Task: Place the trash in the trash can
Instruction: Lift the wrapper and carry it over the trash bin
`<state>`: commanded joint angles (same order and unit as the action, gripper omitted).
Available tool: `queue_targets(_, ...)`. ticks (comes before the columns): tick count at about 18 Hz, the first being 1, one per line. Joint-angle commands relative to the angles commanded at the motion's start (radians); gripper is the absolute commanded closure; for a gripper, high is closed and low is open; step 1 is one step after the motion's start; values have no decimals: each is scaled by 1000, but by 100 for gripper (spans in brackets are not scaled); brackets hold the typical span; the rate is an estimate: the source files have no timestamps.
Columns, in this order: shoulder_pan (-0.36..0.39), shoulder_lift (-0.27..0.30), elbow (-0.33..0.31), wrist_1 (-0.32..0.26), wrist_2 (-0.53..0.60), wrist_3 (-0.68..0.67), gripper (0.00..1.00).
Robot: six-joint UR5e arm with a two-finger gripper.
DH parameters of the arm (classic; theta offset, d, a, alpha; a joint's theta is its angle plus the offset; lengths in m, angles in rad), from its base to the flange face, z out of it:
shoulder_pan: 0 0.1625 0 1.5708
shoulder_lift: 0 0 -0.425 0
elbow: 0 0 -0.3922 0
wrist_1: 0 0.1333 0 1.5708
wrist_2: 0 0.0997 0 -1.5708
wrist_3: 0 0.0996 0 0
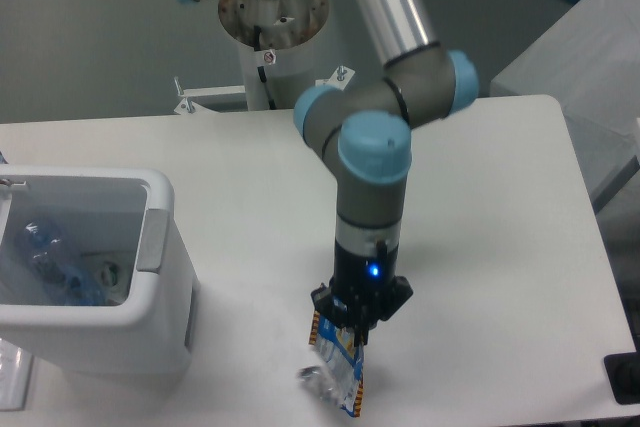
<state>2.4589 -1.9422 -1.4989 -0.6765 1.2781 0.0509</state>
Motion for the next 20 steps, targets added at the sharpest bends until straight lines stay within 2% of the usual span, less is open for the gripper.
queue_targets(6, -6, 95, 104, 0, -84, -126, 83)
queue_targets(8, -8, 138, 117, 0, -117, -196, 83)
queue_targets(12, -27, 218, 126, 0, -177, -241, 83)
queue_targets(17, -95, 258, 115, 2, -209, -227, 83)
queue_targets(19, -136, 273, 108, 0, -215, -133, 83)
queue_targets(20, -164, 276, 86, 2, -218, -41, 83)
